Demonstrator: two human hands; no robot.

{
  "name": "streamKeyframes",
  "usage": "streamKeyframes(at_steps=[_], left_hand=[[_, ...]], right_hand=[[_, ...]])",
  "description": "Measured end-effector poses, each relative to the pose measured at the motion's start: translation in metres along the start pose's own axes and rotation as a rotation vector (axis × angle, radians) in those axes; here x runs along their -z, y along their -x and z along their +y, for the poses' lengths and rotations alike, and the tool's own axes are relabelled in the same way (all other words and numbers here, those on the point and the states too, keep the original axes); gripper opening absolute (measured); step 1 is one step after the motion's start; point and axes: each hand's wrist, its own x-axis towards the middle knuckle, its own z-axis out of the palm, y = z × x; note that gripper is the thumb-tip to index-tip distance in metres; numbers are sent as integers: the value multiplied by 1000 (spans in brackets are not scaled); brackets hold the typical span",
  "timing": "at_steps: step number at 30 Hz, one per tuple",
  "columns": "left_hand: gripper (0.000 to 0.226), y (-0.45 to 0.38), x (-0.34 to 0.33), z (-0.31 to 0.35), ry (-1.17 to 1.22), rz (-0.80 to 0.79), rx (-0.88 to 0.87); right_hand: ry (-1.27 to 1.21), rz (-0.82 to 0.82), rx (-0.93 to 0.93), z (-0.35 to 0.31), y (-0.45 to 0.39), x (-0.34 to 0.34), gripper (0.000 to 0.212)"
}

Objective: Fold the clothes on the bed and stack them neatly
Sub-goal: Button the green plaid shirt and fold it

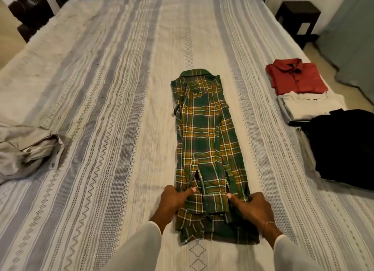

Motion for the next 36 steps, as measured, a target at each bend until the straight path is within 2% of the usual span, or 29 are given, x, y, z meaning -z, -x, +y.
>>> streamKeyframes(at_steps=[2, 4, 5, 7, 9, 12, 15, 19, 23, 26, 29, 30, 34, 36], left_hand=[[111, -5, -3, -7, 143, -111, 83], [127, -21, -9, -25, 224, -159, 91], [127, -28, -14, -34, 261, -166, 93], [112, -14, -12, -35, 342, -174, 109], [87, 3, -10, -34, 415, -229, 101], [60, 24, -6, -37, 394, -273, 87], [48, 39, -7, -53, 375, -280, 97], [58, 60, -13, -82, 345, -277, 174], [65, 81, -17, -88, 418, -365, 289], [47, 91, -10, -60, 526, -450, 316], [47, 93, 7, -22, 599, -473, 300], [49, 93, 14, -7, 610, -479, 280], [36, 87, 37, 63, 790, -447, 171], [41, 70, 45, 94, 999, -395, 105]], right_hand=[[-137, -154, -43, 3, -1, 6, 91], [-230, -294, -64, 4, -1, 11, 75], [-272, -336, -48, 6, 0, 14, 67], [-369, -375, -52, 10, 4, 16, 54], [-445, -438, -74, 16, 11, 16, 45], [-475, -517, -33, 25, 22, 15, 44], [-494, -565, -37, 42, 32, 14, 44], [-460, -594, -99, 70, 47, 11, 60], [-437, -580, -135, 78, 66, 21, 40], [-582, -563, -92, 61, 68, 38, 37], [-816, -536, -58, 25, 68, 65, 76], [-863, -551, -40, 9, 67, 76, 80], [-988, -644, 2, -62, 47, 111, 43], [-1072, -666, 65, -93, 33, 118, 36]])
